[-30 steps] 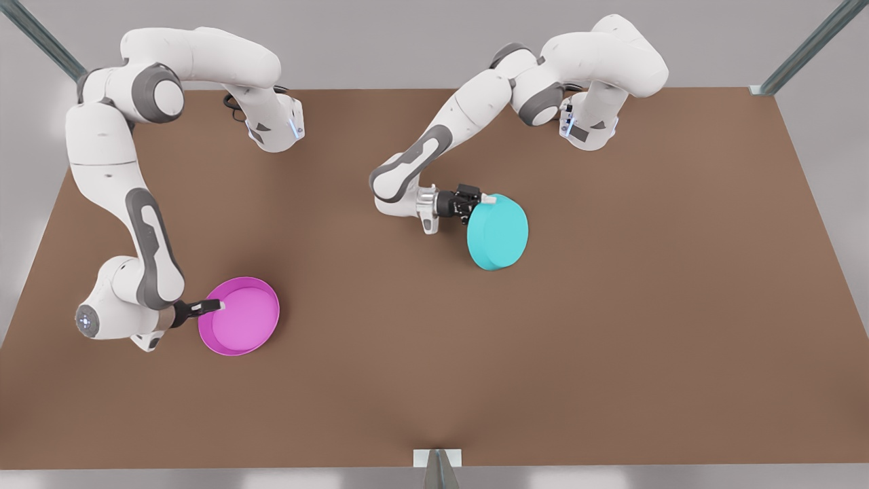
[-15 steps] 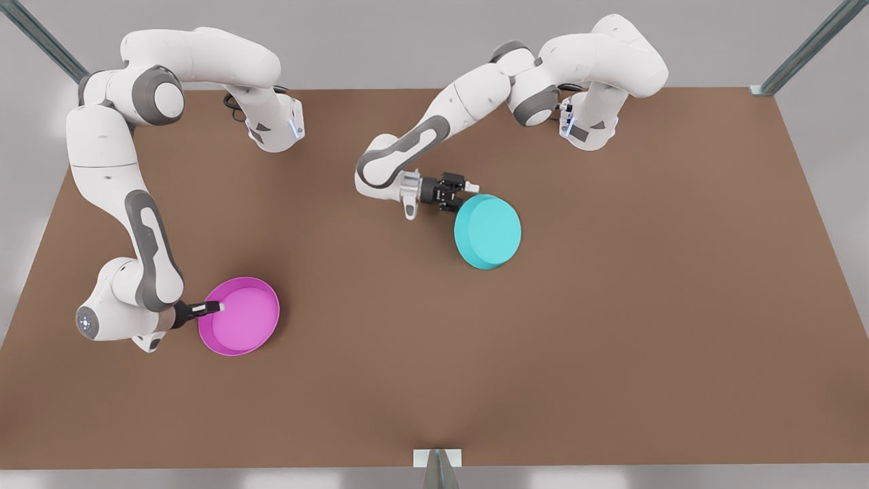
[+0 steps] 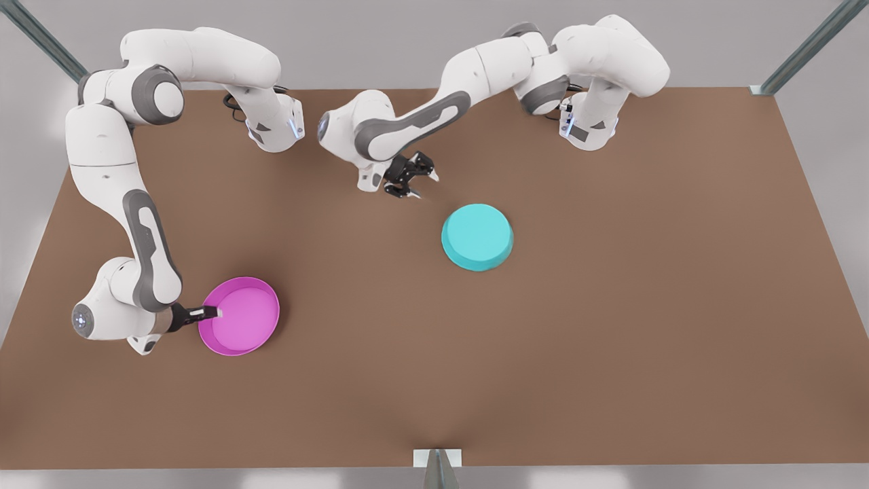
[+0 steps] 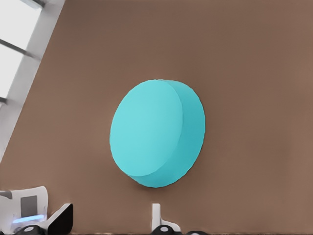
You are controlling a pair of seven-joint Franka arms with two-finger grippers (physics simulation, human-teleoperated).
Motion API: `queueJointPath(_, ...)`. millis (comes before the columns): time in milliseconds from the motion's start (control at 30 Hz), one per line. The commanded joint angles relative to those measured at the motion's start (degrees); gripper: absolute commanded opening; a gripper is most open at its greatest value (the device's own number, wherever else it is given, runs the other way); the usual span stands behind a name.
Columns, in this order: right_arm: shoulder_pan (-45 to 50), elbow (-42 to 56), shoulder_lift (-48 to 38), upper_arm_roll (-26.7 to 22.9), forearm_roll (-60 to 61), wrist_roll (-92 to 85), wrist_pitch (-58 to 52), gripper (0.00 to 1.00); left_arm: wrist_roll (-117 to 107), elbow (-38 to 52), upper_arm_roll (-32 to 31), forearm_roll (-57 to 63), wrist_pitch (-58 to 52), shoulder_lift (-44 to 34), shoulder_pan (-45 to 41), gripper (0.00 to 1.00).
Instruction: Flip the blue plate over with the left arm, and stack the pink plate on top of the blue plate with the right arm
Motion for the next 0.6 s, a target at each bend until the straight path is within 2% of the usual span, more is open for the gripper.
queueJointPath(0, 0.0, -0.01, 0.0, 0.01, 0.0, 0.0, 0.1, 0.67, -0.01, 0.0, -0.05, -15.89, 0.94, -2.03, 2.76, 0.86)
queueJointPath(100, 0.08, -0.01, 0.0, 0.01, 0.35, 0.0, 0.36, 0.67, 0.51, 0.0, -0.05, -19.68, 5.16, -12.49, 23.76, 0.88)
queueJointPath(133, 0.0, -0.01, 0.08, 0.01, 0.35, 0.0, 0.36, 0.67, 4.98, -0.09, -0.05, -21.61, 7.97, -14.43, 33.52, 0.88)
queueJointPath(167, 0.0, -0.01, 0.17, 0.01, 0.35, 0.0, 0.36, 0.67, 22.1, -0.09, -0.05, -23.72, 8.51, -14.96, 43.28, 0.94)
queueJointPath(200, 0.0, -0.01, 0.17, 0.01, 0.35, 0.0, 0.36, 0.67, 36.27, -0.18, 0.21, -23.72, 8.24, -15.04, 48.55, 1.0)
queueJointPath(267, 0.08, 0.08, 0.17, 0.01, 0.35, 0.0, 0.36, 0.65, 59.47, -0.18, 0.21, -23.64, 7.98, -15.22, 57.61, 1.0)
queueJointPath(333, 0.0, 0.08, 0.17, 0.01, 0.35, 0.0, 0.36, 0.6, 76.71, -0.35, 0.48, -19.51, 5.87, -15.66, 61.04, 1.0)
queueJointPath(400, 0.08, 0.08, 0.17, 0.01, 0.35, 0.0, 0.36, 0.56, 77.51, -0.88, 0.56, -18.36, 3.67, -20.39, 61.13, 1.0)
queueJointPath(433, 0.08, 0.08, 0.26, 0.01, 0.35, 0.0, 0.36, 0.52, 82.23, -10.32, 3.27, -18.89, 4.8, -28.28, 60.87, 1.0)
queueJointPath(467, 0.08, -0.01, 0.17, 0.01, 0.44, 0.0, 0.27, 0.5, 87.6, -25.34, 8.19, -19.68, 12.34, -38.03, 59.3, 1.0)
queueJointPath(500, 0.08, -0.01, 0.26, 0.01, 0.44, 0.0, 0.27, 0.48, 88.41, -34.01, 15.76, -22.31, 17.82, -42.99, 53.75, 1.0)
queueJointPath(567, 0.08, 0.08, 0.26, 0.01, 0.44, 0.0, 0.27, 0.48, 89.2, -33.93, 15.86, -22.67, 17.91, -42.55, 53.84, 1.0)
